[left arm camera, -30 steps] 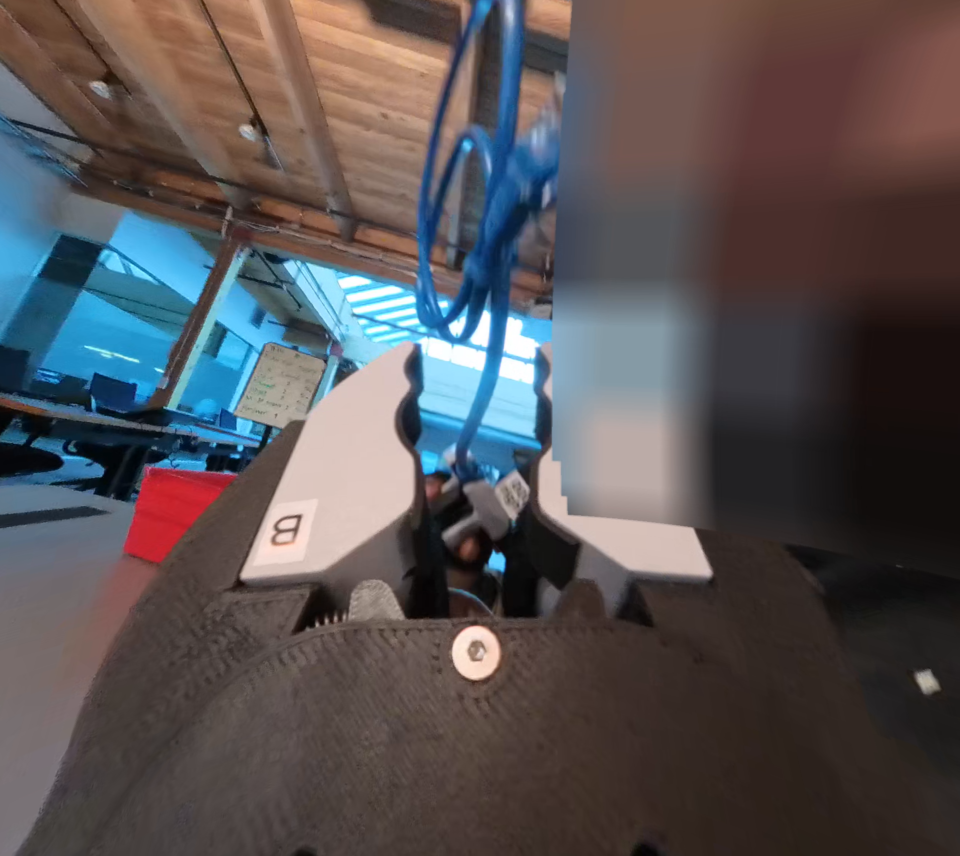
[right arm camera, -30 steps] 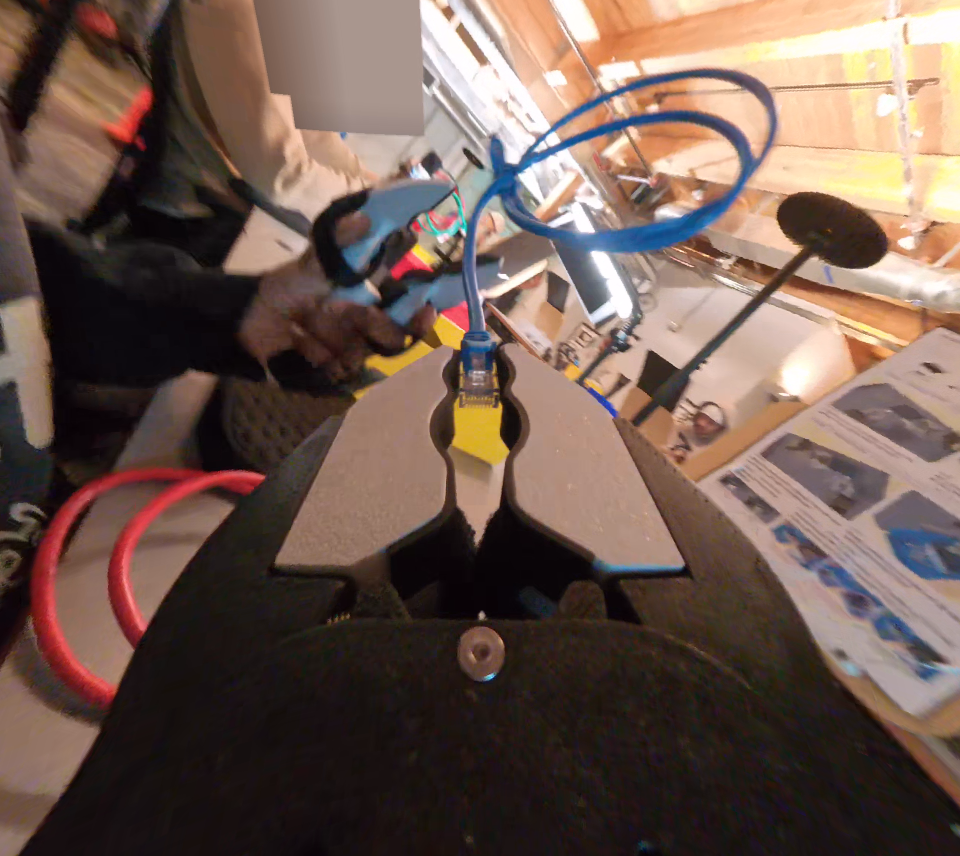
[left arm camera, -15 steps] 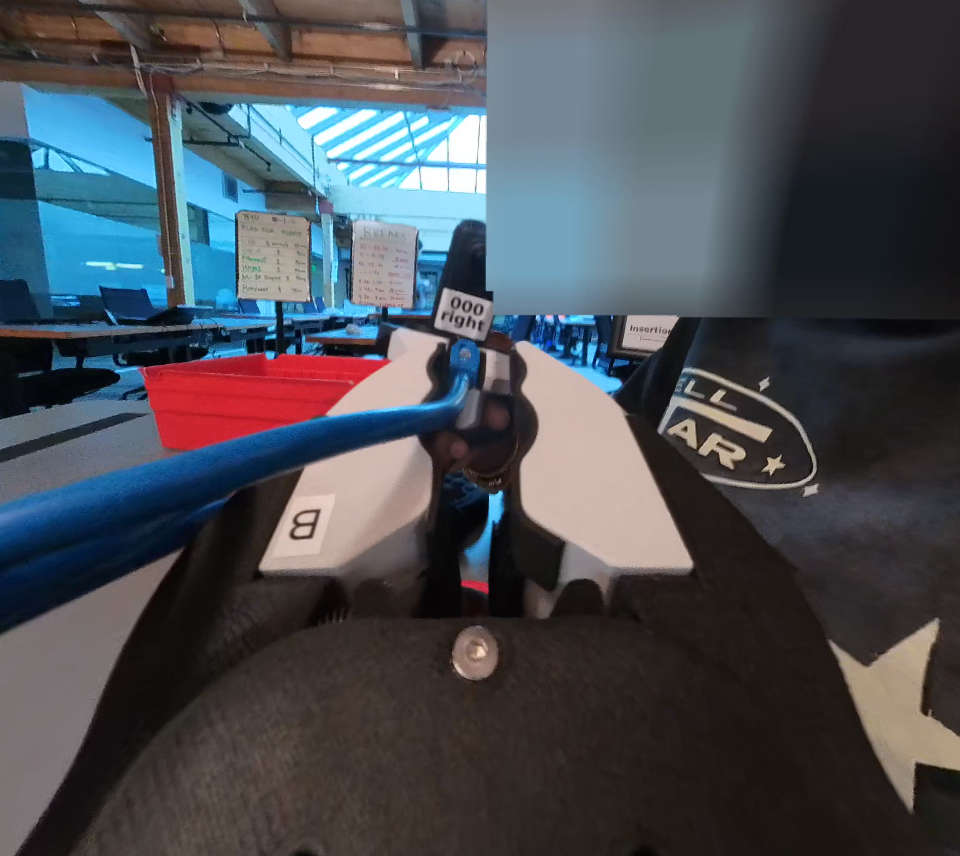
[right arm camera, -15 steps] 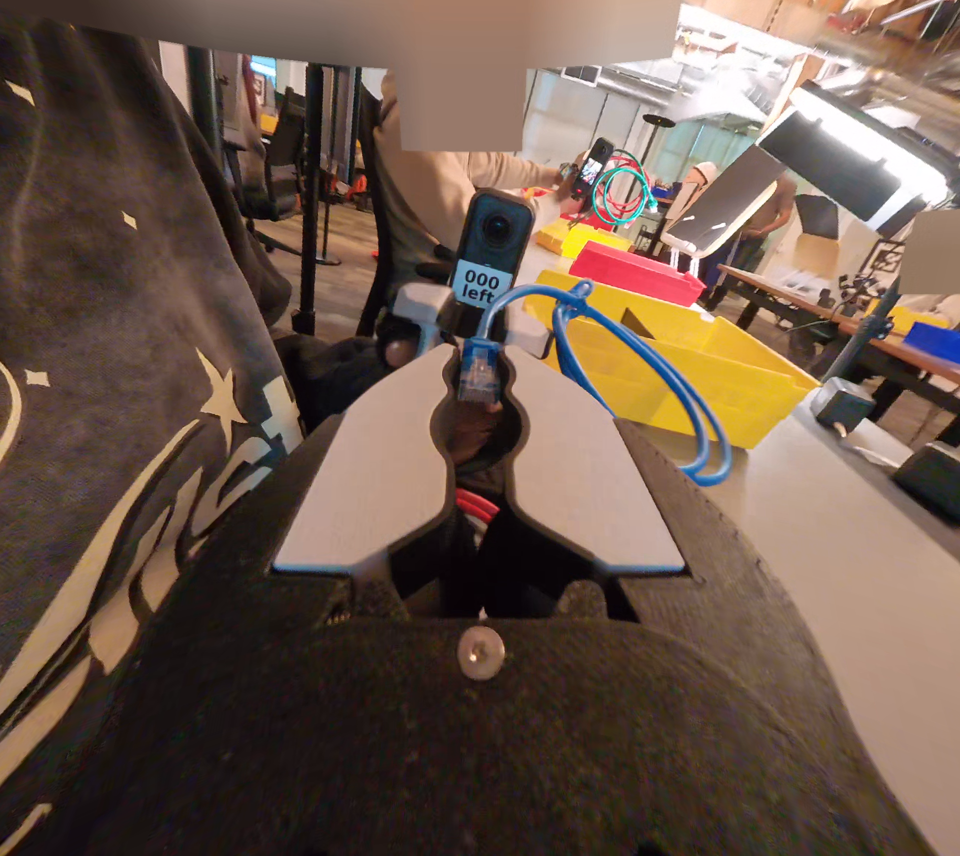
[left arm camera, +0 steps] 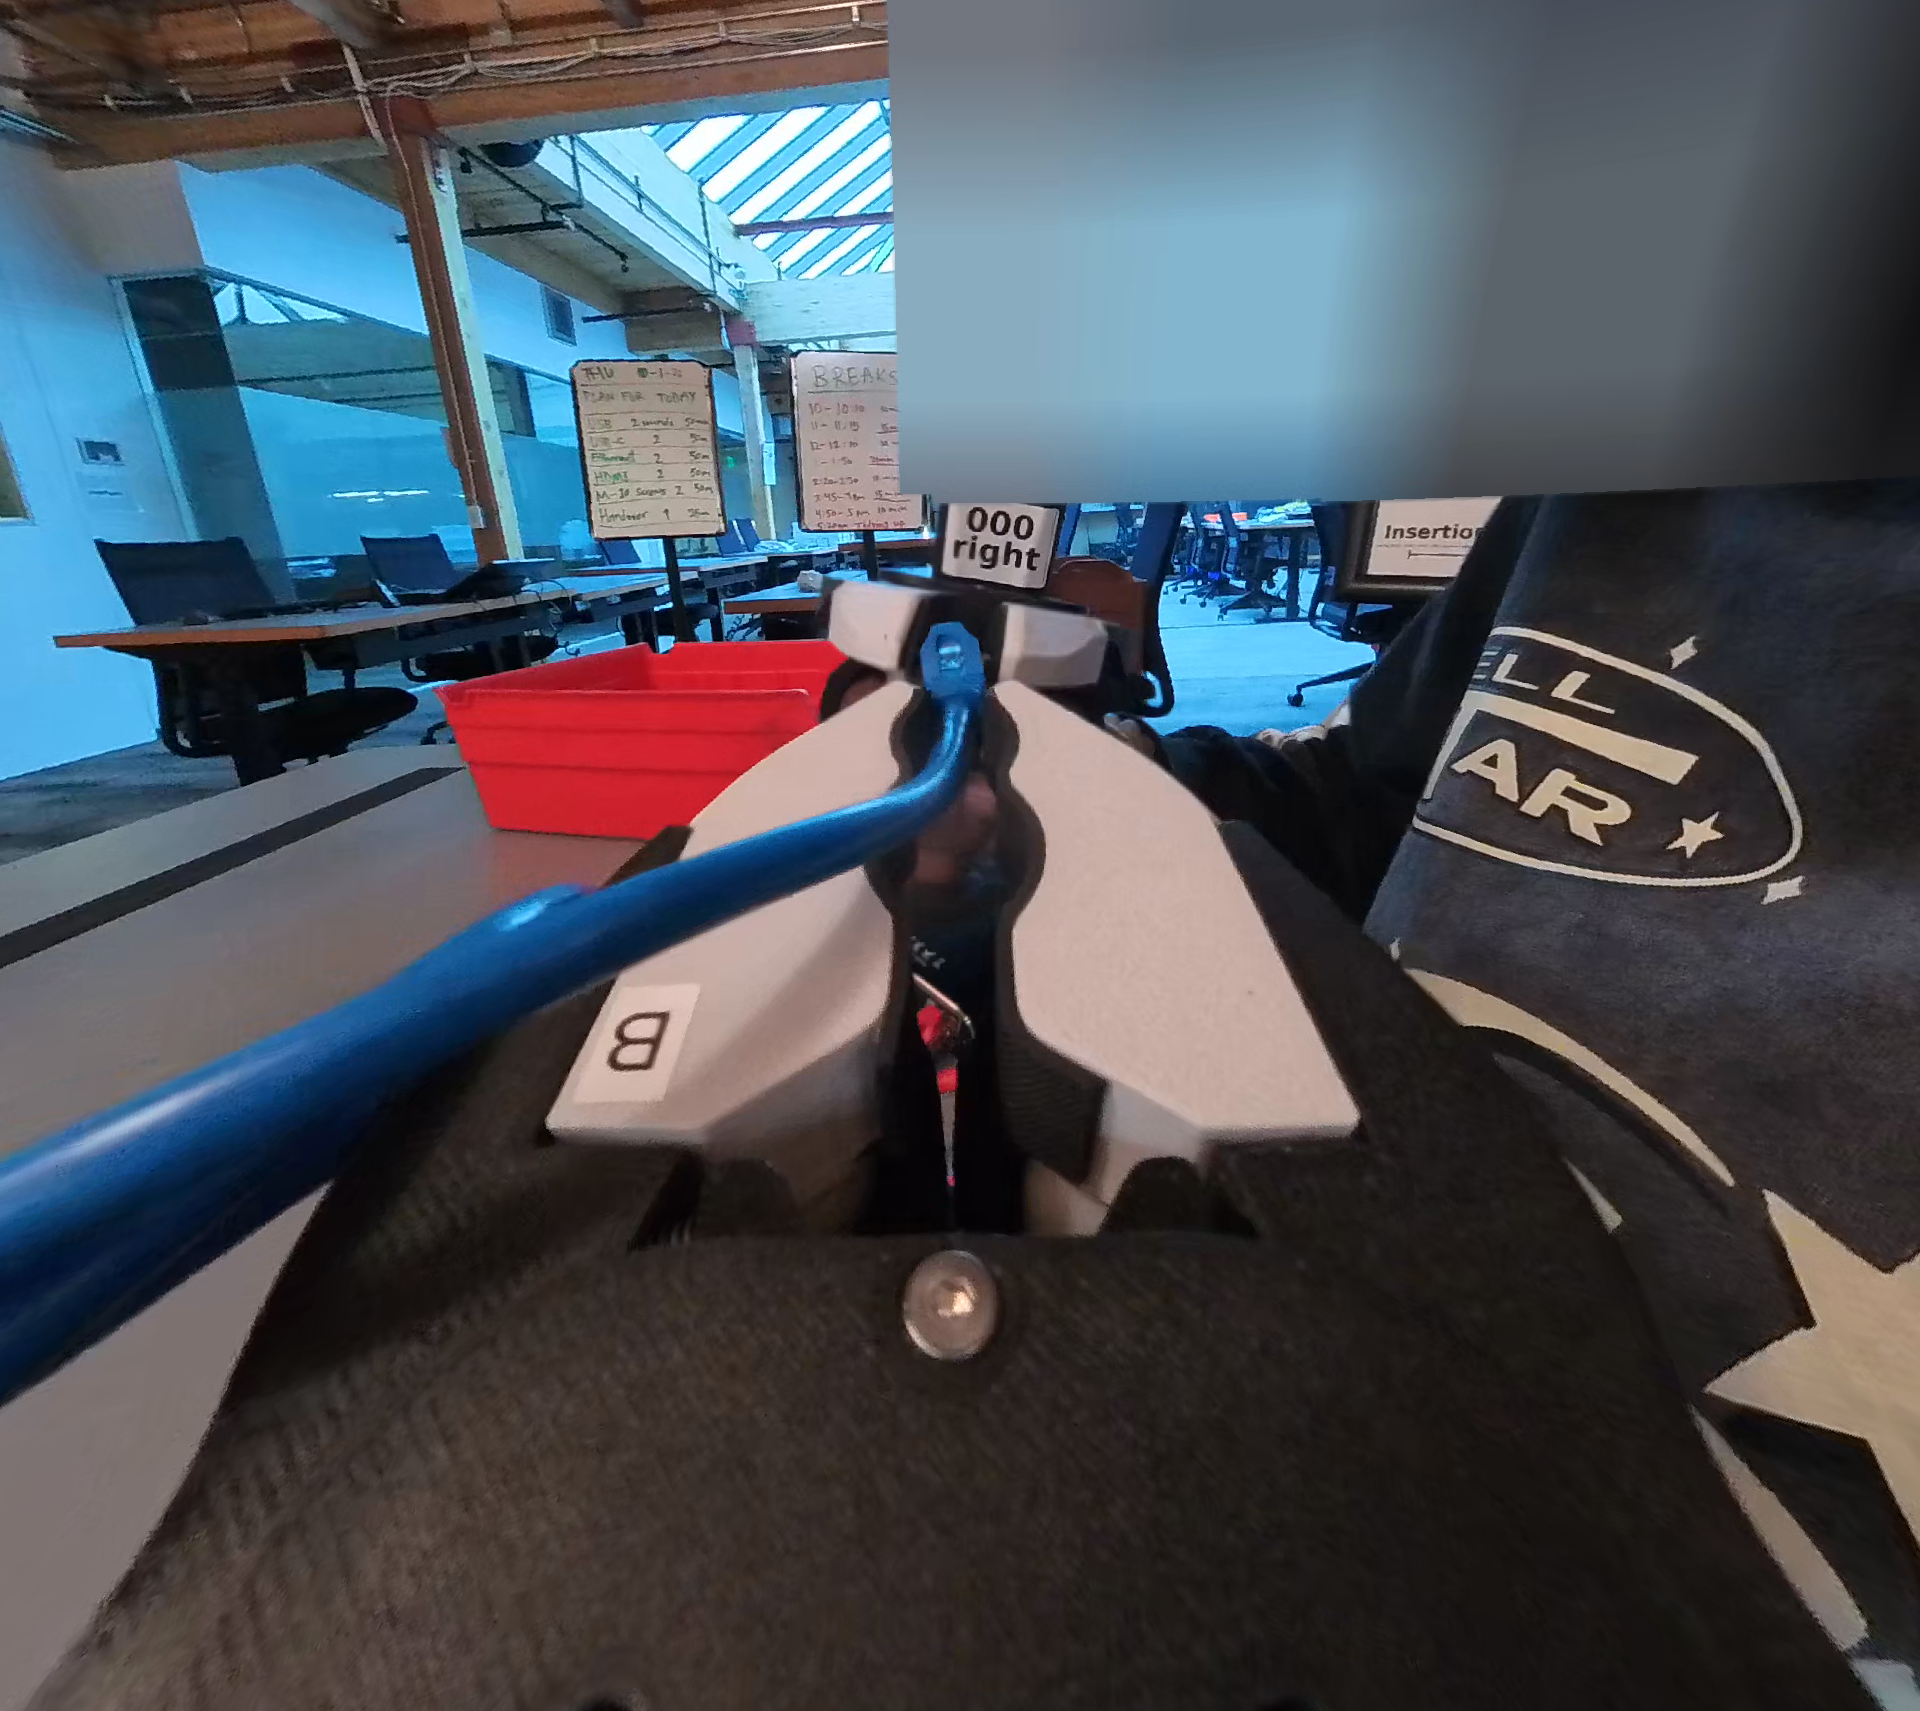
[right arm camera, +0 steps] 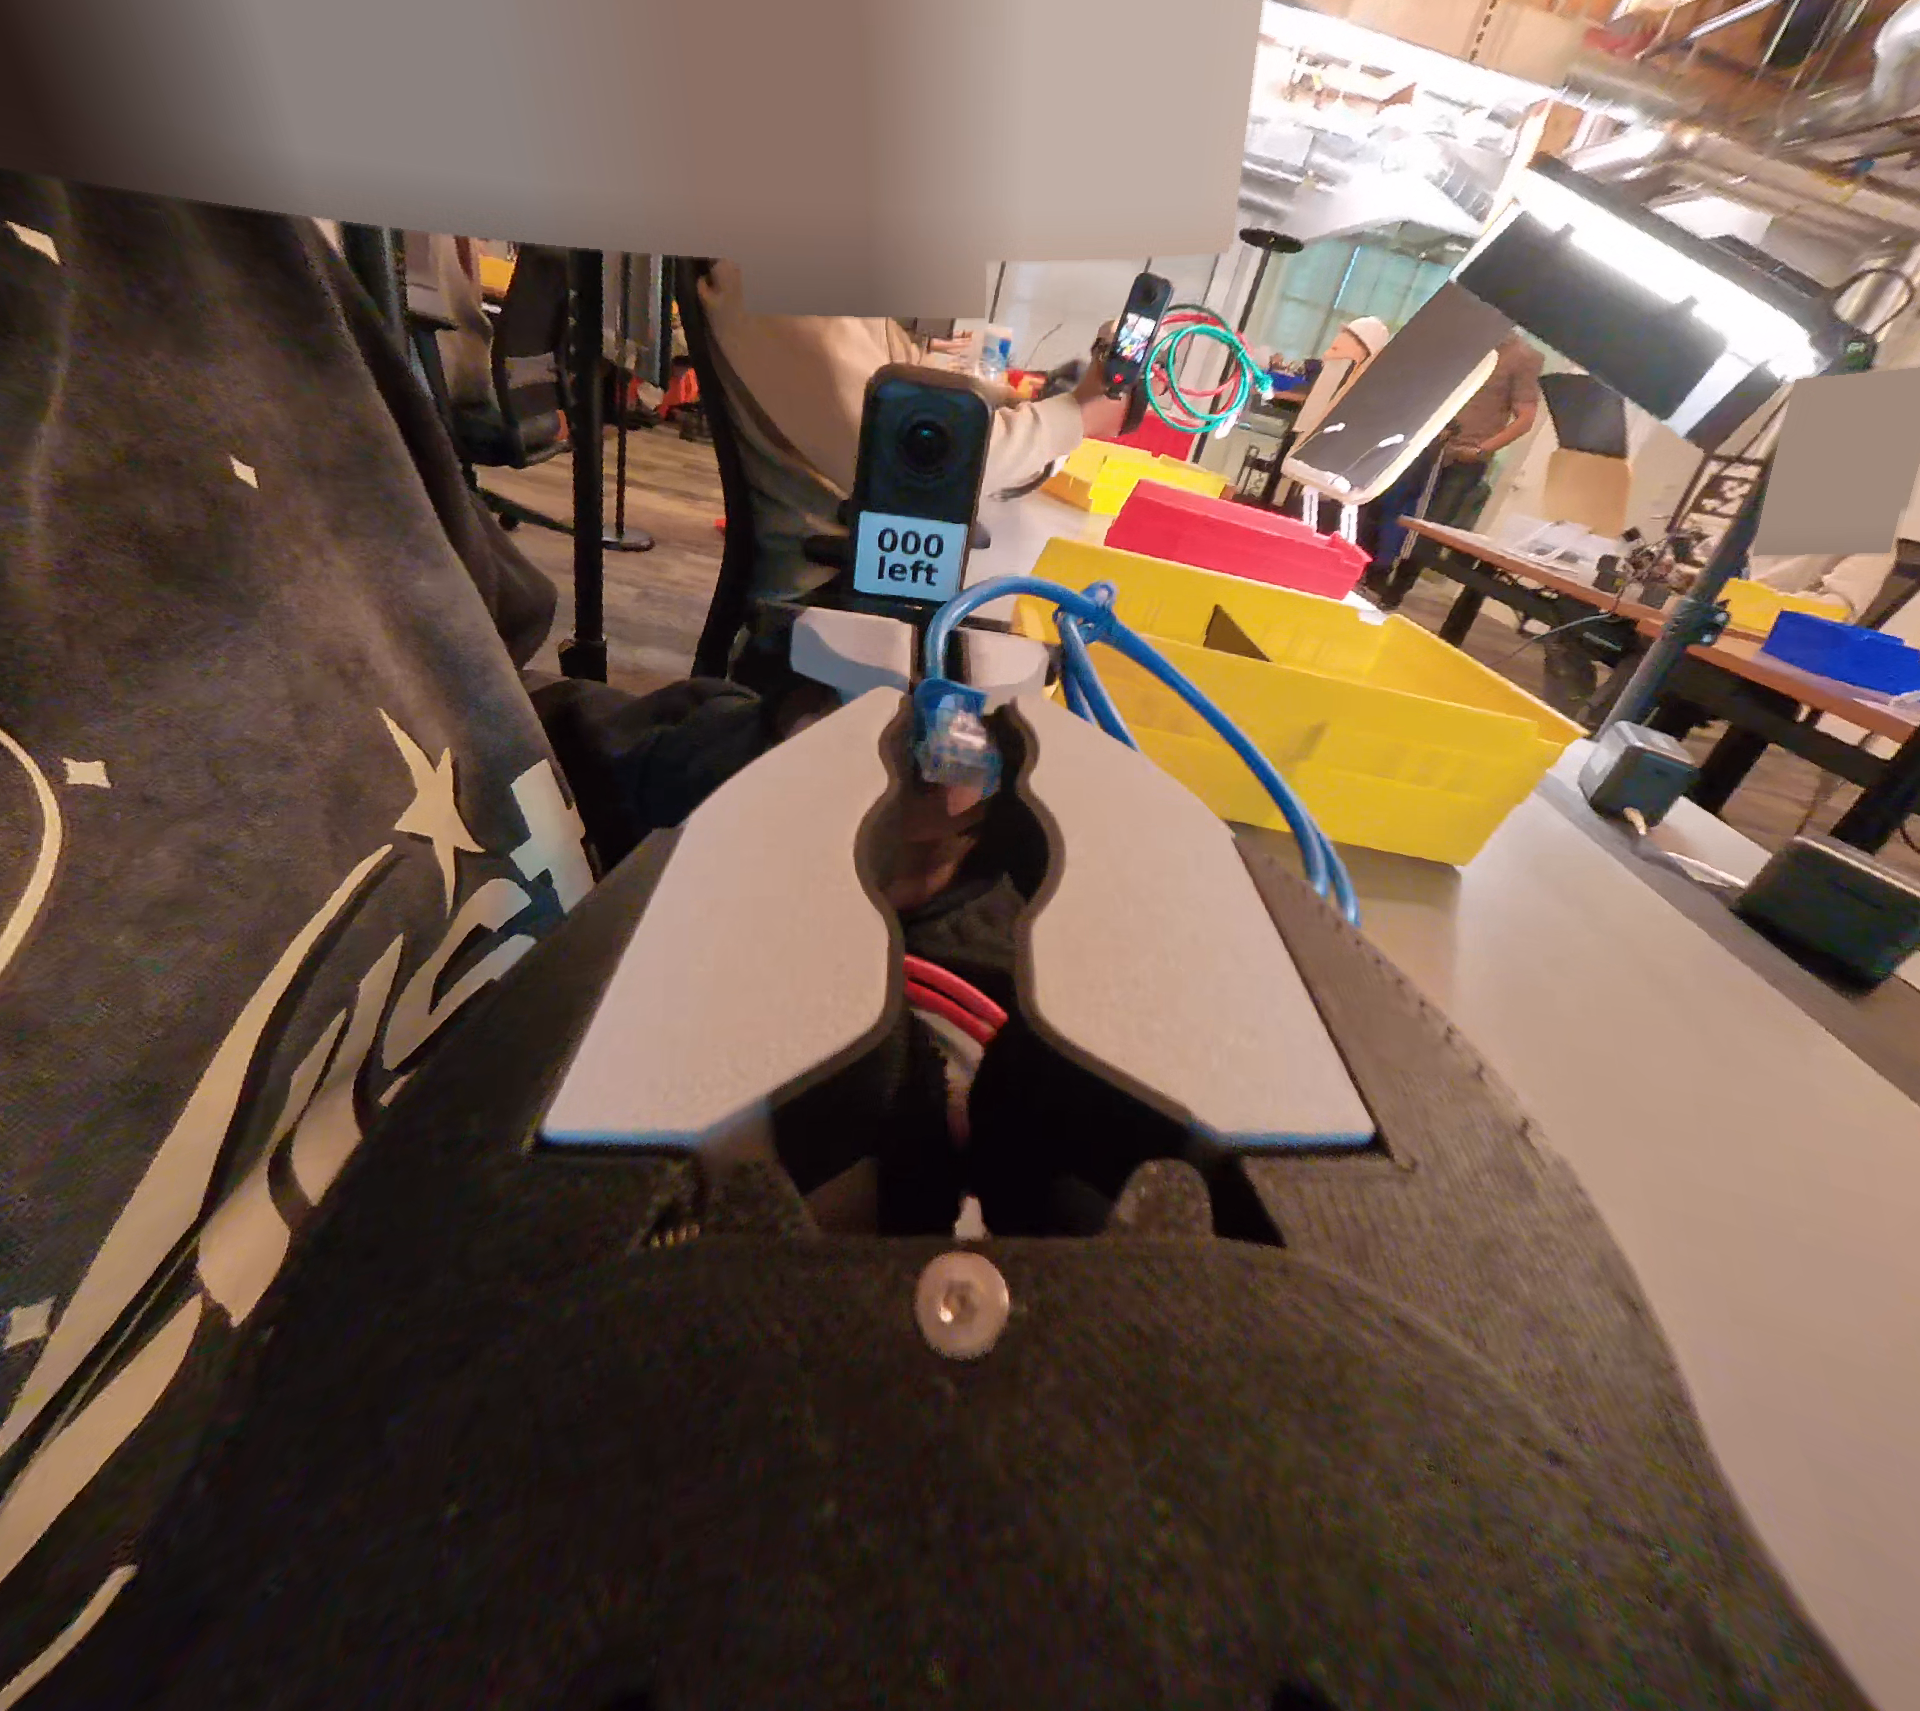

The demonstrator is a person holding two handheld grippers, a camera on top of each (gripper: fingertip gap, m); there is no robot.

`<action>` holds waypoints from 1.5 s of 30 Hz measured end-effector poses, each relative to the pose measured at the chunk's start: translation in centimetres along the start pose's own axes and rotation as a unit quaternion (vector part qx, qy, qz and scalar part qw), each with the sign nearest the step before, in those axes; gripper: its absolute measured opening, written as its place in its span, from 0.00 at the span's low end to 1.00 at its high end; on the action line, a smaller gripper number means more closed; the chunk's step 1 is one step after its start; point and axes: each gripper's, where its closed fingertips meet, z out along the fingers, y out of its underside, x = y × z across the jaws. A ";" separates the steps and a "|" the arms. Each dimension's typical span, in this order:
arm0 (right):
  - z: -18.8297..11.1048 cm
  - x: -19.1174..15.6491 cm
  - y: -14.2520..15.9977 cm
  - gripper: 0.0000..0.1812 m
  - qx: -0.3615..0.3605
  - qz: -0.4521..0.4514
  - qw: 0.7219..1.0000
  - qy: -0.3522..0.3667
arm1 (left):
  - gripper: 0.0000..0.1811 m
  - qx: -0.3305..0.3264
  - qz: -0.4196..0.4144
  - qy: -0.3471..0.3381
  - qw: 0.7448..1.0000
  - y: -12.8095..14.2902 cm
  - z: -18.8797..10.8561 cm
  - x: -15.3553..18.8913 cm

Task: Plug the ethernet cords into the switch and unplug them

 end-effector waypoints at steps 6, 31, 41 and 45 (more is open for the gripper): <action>-0.2 0.0 0.2 0.07 -0.012 -0.001 1.000 -0.005 | 0.05 -0.008 0.004 -0.004 1.000 0.3 0.0 0.0; -0.5 -1.0 1.4 0.07 -0.047 -0.024 0.998 -0.044 | 0.05 -0.043 -0.002 0.022 0.999 1.6 0.2 0.8; -4.1 4.3 2.3 0.37 -0.154 0.001 0.982 0.109 | 0.05 -0.044 0.058 -0.069 0.995 1.1 -0.7 -1.8; -8.4 5.1 5.0 0.51 -0.264 0.045 0.945 0.190 | 0.05 -0.053 0.069 -0.076 0.993 1.1 -1.2 -2.1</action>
